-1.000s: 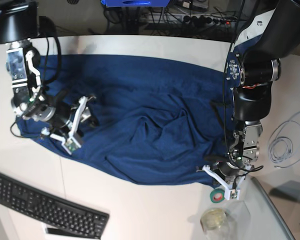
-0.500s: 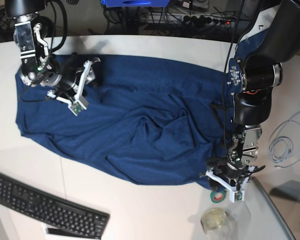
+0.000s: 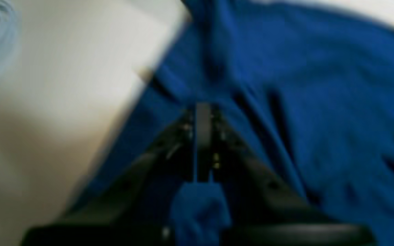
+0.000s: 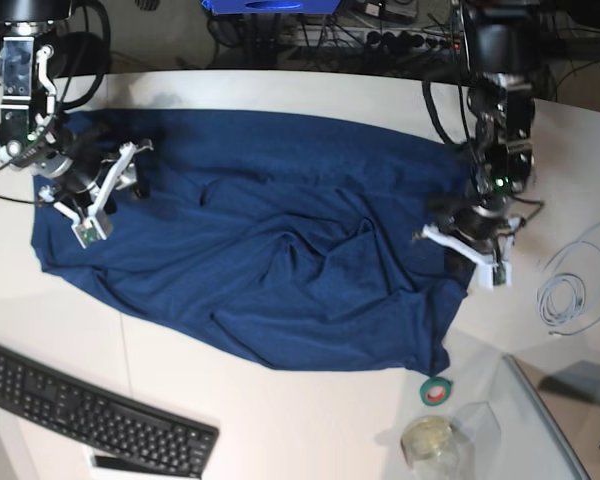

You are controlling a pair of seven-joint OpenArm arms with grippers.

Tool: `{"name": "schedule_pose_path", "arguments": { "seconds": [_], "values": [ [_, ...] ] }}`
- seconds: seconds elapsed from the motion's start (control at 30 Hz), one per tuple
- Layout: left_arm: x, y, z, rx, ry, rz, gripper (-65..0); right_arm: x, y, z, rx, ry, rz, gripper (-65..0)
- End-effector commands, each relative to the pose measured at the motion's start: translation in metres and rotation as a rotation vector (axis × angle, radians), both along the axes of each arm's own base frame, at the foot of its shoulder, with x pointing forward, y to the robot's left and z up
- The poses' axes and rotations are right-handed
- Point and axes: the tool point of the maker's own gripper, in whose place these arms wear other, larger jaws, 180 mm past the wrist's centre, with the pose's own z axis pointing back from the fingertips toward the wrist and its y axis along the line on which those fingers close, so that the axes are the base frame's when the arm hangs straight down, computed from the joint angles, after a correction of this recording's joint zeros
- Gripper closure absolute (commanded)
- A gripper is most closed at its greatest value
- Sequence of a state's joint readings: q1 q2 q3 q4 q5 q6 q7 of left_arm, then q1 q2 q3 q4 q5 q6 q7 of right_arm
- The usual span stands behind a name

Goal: Layout the t-shirt on the table in an organized manner, then fold the t-shirt properly
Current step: 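Release the hem and move both grippers to the collar-side corners, then move both grippers back to the hem corners and grasp them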

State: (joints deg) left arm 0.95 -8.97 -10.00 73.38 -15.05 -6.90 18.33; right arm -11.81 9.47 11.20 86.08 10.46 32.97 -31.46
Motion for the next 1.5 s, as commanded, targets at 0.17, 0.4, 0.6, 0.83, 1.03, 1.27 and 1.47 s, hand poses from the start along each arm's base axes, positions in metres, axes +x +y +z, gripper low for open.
{"name": "schedule_pose_path", "arguments": {
  "seconds": [0.17,0.4,0.6,0.83,1.03,1.27,1.47],
  "values": [
    [-0.018,0.016,-0.02,0.018,-0.001,0.032,0.0,-0.005,-0.011,-0.011,0.003,0.031,-0.023,-25.4],
    [-0.069,0.02,-0.06,0.021,0.106,0.044,0.0,-0.026,-0.013,-0.044,0.048,0.105,-0.065,-6.8],
    [-0.11,0.019,-0.068,0.032,0.153,0.032,0.0,-0.054,-0.02,-0.055,0.045,0.156,-0.09,-6.8],
    [-0.129,0.013,-0.054,0.043,0.137,0.008,0.0,-0.064,-0.021,-0.056,0.041,0.166,-0.089,-6.6],
    [-0.135,0.019,-0.049,0.051,0.131,0.023,0.0,-0.07,-0.021,-0.058,0.039,0.179,-0.089,-6.6],
    [-0.105,0.05,0.002,0.096,-0.011,0.093,0.0,-0.049,-0.024,-0.026,0.003,0.072,-0.05,-6.6],
    [-0.037,0.059,0.057,0.095,-0.09,0.113,0.0,-0.024,-0.021,0.005,-0.016,-0.033,-0.022,-6.6]
  ]
}}
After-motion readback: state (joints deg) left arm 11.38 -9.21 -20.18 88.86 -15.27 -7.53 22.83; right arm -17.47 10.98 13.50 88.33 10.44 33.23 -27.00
